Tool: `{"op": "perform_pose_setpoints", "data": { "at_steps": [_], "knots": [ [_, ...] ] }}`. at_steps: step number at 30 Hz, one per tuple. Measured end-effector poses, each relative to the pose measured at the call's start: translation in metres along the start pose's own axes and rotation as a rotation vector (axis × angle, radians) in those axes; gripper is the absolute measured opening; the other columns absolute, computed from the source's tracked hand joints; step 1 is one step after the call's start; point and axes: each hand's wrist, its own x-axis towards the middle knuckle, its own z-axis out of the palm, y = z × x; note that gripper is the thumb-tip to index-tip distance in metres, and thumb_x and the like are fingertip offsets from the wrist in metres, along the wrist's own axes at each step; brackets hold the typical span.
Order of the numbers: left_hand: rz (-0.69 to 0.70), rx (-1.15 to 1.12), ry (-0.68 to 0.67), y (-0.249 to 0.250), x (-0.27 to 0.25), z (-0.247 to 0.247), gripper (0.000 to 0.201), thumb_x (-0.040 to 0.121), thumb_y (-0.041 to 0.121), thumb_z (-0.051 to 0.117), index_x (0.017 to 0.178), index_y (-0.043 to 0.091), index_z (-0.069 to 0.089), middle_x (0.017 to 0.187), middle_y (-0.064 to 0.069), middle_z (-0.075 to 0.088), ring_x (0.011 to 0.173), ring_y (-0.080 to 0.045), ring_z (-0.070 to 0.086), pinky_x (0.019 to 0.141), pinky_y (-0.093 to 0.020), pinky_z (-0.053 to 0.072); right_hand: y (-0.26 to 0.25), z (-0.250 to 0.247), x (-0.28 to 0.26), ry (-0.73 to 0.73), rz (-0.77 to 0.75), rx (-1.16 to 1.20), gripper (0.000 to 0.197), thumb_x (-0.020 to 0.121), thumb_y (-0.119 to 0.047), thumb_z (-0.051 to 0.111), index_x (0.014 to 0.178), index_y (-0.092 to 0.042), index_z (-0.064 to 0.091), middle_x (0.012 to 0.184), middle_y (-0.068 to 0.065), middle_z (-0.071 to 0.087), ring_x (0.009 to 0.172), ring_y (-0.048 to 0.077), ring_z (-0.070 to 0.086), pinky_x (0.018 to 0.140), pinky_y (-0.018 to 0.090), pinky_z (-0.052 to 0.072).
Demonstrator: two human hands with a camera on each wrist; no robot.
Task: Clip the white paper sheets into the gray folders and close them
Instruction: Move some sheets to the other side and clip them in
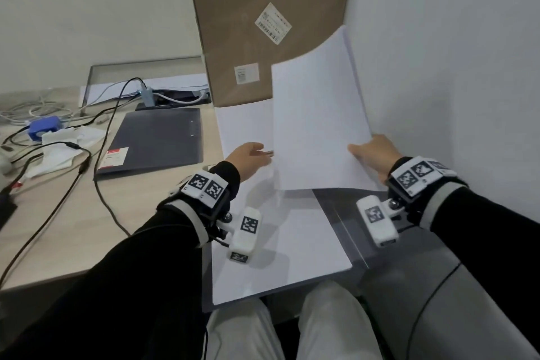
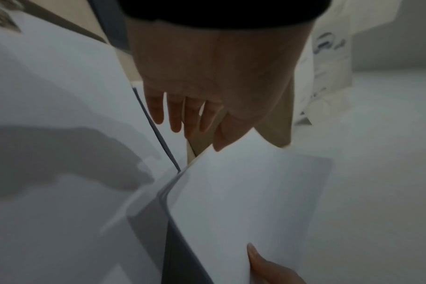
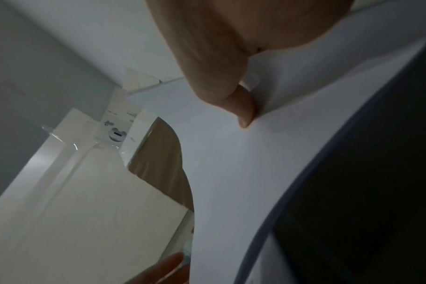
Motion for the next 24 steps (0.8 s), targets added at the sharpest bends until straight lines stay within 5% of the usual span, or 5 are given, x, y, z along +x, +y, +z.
{"op": "perform_pose_setpoints", "data": {
  "at_steps": [5,9,12,15,24],
  "knots": [
    [0.036,0.468,-0.213,0.018,-0.009,0.050,0.046,0.095,0.009,0.045,0.141,0.009,0.042,0.153,-0.006,0.034,0.141,-0.021,0.032,0.114,-0.028,0.027,0.045,-0.045,-0.010,0.050,0.178,-0.152,0.026,0.088,-0.015,0.060,0.064,-0.010,0.049,0.068,0.006,0.049,0.086,0.024,0.049,0.077,0.031,0.039],
    [0.045,0.698,-0.318,0.025,-0.008,0.087,0.048,0.096,0.004,0.039,0.143,0.009,0.039,0.156,-0.010,0.027,0.146,-0.026,0.023,0.115,-0.031,0.021,0.063,-0.060,-0.019,0.067,0.250,-0.198,0.033,0.089,-0.017,0.059,0.062,-0.014,0.041,0.074,0.008,0.047,0.088,0.023,0.045,0.078,0.034,0.040],
    [0.014,0.853,-0.406,0.017,-0.005,0.104,0.060,0.094,0.029,0.047,0.150,0.023,0.024,0.159,-0.011,0.014,0.146,-0.037,0.010,0.119,-0.045,0.018,0.068,-0.067,-0.023,0.049,0.276,-0.250,0.023,0.089,-0.016,0.059,0.069,-0.010,0.050,0.096,0.019,0.053,0.094,0.033,0.054,0.092,0.043,0.045],
    [0.020,1.008,-0.406,0.001,-0.005,0.107,0.068,0.091,0.049,0.038,0.151,0.027,0.013,0.157,-0.010,0.012,0.143,-0.040,0.011,0.116,-0.050,0.019,0.073,-0.070,-0.025,0.037,0.263,-0.276,0.033,0.089,-0.016,0.060,0.110,0.008,0.059,0.121,0.029,0.058,0.117,0.041,0.054,0.098,0.044,0.044],
    [0.071,1.037,-0.443,-0.020,-0.028,0.058,0.066,0.097,0.043,0.034,0.152,0.026,0.003,0.161,-0.001,-0.003,0.149,-0.024,-0.003,0.119,-0.050,0.006,0.063,-0.041,-0.027,-0.098,0.241,-0.121,0.044,0.087,-0.011,0.064,0.122,0.012,0.052,0.124,0.023,0.060,0.115,0.038,0.057,0.105,0.048,0.041]
  ]
}}
